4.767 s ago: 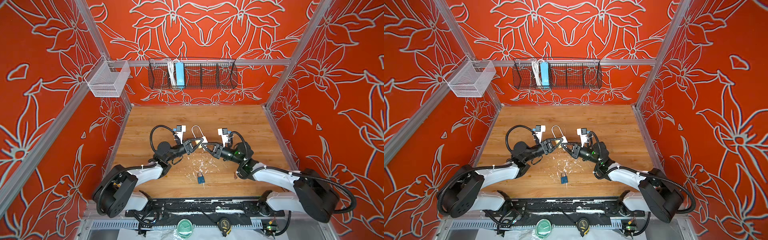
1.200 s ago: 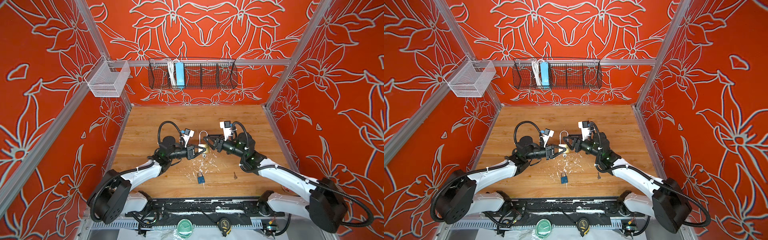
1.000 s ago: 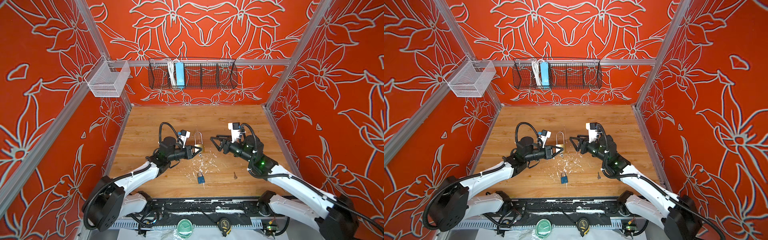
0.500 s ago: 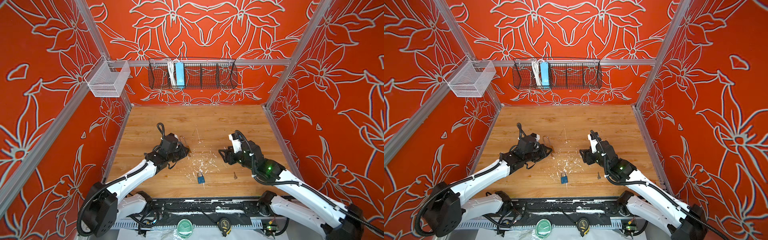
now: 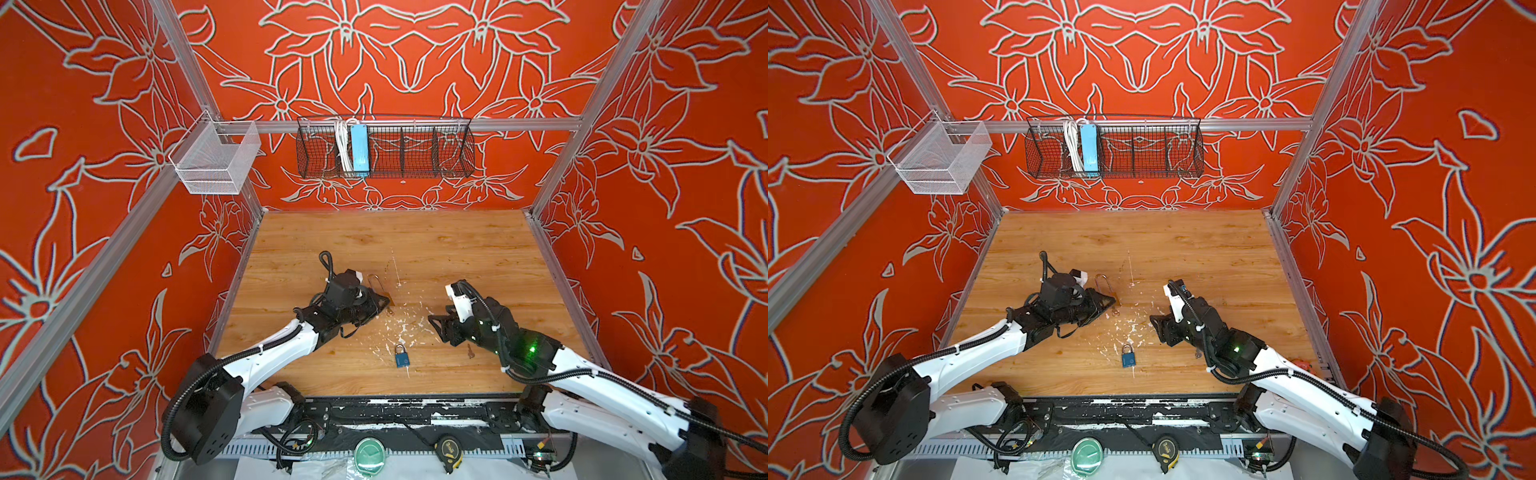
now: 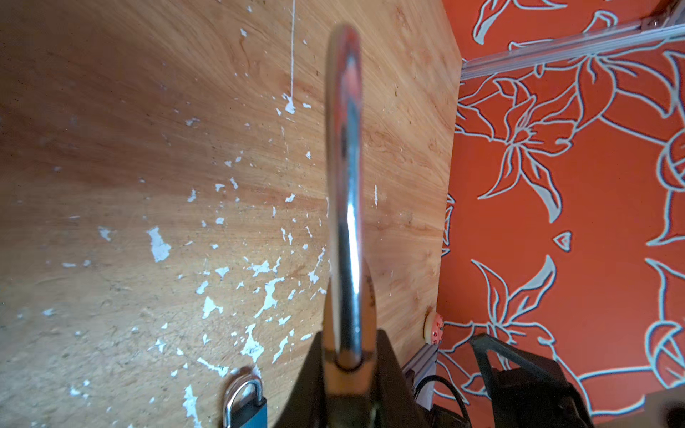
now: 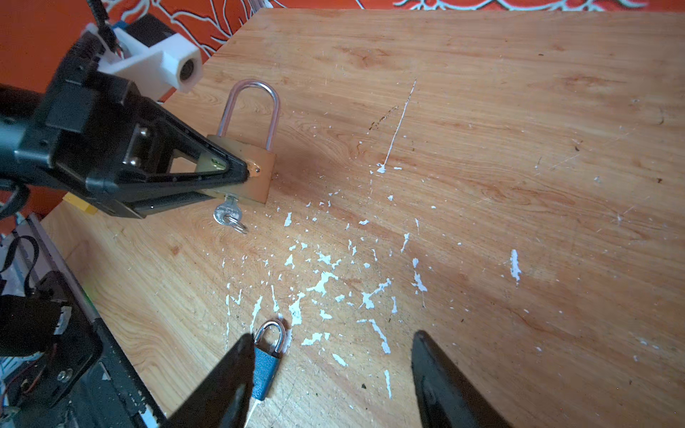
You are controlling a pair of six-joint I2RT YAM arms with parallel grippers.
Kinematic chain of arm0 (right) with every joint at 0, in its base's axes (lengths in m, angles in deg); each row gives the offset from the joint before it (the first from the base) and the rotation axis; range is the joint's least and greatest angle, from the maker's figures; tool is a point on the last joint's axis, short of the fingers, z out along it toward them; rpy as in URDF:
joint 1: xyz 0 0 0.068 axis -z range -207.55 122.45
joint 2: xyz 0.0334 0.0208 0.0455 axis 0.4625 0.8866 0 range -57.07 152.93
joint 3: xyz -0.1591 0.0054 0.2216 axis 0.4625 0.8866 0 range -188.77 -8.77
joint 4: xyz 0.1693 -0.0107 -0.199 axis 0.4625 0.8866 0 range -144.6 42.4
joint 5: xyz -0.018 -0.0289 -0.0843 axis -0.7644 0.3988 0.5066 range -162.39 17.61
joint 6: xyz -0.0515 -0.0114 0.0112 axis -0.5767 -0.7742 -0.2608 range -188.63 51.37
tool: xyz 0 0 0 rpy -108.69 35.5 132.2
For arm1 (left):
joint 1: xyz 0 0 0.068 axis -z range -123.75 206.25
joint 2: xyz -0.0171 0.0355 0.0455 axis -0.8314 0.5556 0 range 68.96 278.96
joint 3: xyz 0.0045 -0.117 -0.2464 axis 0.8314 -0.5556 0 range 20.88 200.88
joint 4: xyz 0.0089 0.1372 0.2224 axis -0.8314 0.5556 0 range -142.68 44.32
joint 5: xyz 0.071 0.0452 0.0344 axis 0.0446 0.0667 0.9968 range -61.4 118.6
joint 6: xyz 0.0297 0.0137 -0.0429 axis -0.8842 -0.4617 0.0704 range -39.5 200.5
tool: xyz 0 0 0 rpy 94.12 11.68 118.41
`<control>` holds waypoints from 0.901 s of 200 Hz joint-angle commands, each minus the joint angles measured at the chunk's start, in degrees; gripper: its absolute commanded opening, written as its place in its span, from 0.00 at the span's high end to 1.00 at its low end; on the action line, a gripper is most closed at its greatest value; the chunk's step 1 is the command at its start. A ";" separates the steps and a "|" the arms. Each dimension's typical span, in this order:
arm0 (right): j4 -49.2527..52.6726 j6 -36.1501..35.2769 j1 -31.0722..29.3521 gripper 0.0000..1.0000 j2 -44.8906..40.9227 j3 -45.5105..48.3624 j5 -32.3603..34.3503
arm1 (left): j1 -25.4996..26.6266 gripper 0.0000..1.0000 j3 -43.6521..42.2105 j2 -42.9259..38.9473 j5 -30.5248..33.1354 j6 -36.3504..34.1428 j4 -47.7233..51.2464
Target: Unlock with the key
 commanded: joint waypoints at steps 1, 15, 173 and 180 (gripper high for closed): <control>-4.47 -0.65 -2.87 0.32 0.39 -0.83 3.79 | 3.31 1.00 2.84 -4.15 2.26 -2.00 -7.02; -6.30 -0.36 -3.28 0.32 1.78 -0.77 2.36 | 4.88 1.00 2.52 -5.55 4.94 -2.52 -6.73; -8.27 0.70 -13.48 0.39 12.83 -6.70 8.88 | 7.17 1.00 -10.10 -16.22 16.45 8.44 -8.87; -8.37 0.62 -13.95 0.39 13.44 -7.04 9.12 | 7.17 1.00 -9.83 -16.68 16.29 8.34 -8.14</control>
